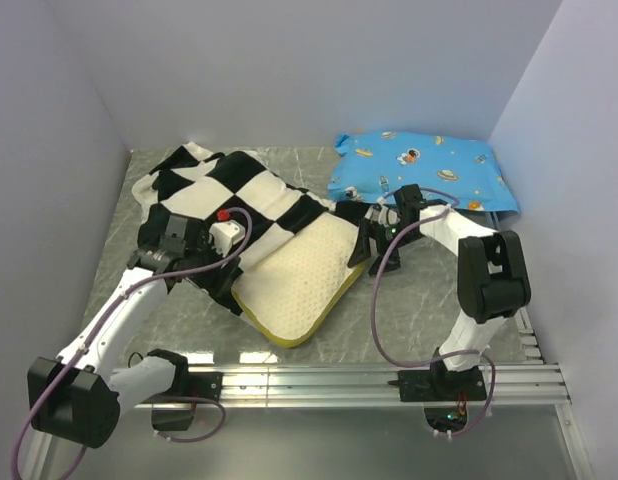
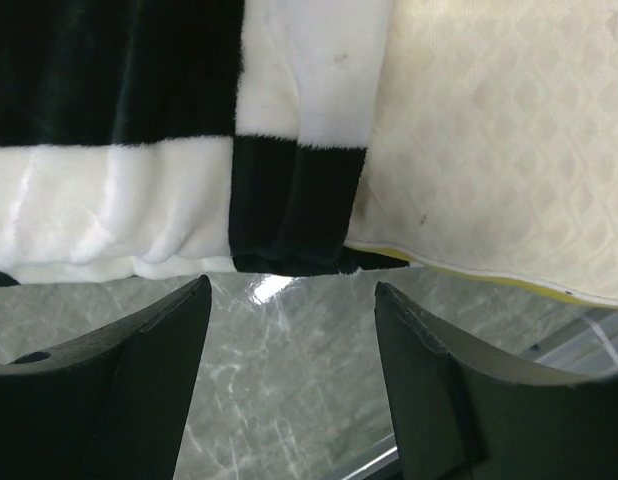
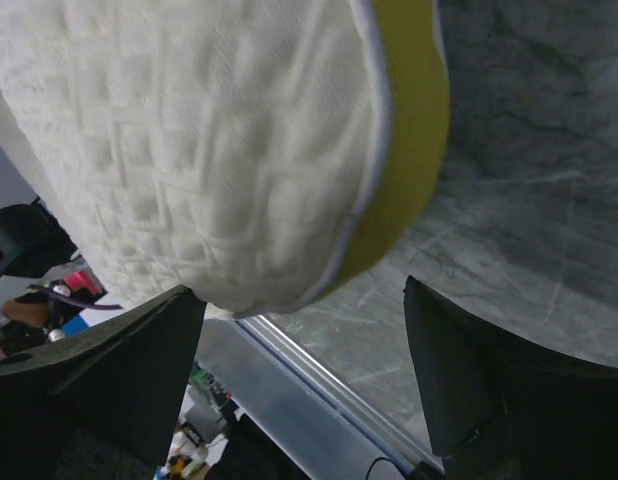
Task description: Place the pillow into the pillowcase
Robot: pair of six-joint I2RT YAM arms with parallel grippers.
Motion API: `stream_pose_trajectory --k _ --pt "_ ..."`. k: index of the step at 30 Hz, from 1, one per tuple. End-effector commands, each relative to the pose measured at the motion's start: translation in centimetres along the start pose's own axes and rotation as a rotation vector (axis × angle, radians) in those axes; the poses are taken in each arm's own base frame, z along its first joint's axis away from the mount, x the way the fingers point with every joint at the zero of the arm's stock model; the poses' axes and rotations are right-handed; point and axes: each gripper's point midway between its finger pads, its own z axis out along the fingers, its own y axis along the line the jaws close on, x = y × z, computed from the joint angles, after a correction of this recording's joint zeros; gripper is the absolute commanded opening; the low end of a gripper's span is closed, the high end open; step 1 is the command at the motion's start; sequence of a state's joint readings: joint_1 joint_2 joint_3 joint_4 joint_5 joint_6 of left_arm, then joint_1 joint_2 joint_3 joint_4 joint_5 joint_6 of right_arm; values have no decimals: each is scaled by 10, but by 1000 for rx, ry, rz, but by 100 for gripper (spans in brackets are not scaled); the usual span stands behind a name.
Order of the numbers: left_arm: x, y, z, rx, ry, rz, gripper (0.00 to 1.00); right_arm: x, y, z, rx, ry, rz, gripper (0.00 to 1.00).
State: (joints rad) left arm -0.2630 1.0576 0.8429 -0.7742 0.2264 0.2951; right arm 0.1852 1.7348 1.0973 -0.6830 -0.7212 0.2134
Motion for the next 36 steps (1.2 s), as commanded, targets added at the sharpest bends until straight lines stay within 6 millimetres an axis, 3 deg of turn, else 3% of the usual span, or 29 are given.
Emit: stream_pose_trajectory --k 1,4,5,6,7,9,10,12,13,15,18,19,22,23,25,29,33,36 --pt "-8 3 13 -22 -35 68 73 -30 54 2 -114 -26 -148 83" --pt "-16 6 38 -10 -24 23 71 -52 87 27 -165 -24 -200 65" --pt "-17 7 44 -8 -12 -1 69 -60 94 33 -175 -32 -185 52" --pt "-28 12 50 -18 -29 -17 68 -69 100 38 -187 -44 -185 48" --pt "-24 17 62 -19 3 -60 67 -87 110 42 -208 -71 -197 47" --pt "-33 29 77 -51 -21 -73 65 -110 112 36 -204 -119 -165 49" --pt "-24 34 92 -55 28 -69 64 -125 116 27 -207 -175 -181 52" --pt "-36 50 102 -82 16 -76 61 -146 97 5 -184 -260 -120 73" --pt "-38 60 110 -81 10 -109 61 -144 89 -4 -159 -280 -108 79" --pt "-65 67 108 -69 -49 -130 63 -148 65 -21 -92 -322 -81 90" --pt "-90 63 86 -46 -112 -126 68 -113 54 -27 -67 -279 -65 92" --pt "-90 61 79 -48 -118 -118 70 -103 55 -24 -82 -261 -65 92" --pt "-79 58 49 -83 -115 -76 80 -69 71 -6 -161 -148 -46 92" --pt "-62 53 44 -80 -68 -73 83 -61 78 0 -184 -119 -50 92" --pt "-49 53 30 -106 -50 -25 84 -44 99 16 -248 -55 -77 92" --pt "1 41 30 -76 64 40 83 -25 121 42 -308 54 -84 92" --pt "26 42 44 -77 125 64 83 -27 129 59 -318 72 -70 91" --pt "27 44 65 -58 137 33 82 -37 126 68 -320 64 -54 74"
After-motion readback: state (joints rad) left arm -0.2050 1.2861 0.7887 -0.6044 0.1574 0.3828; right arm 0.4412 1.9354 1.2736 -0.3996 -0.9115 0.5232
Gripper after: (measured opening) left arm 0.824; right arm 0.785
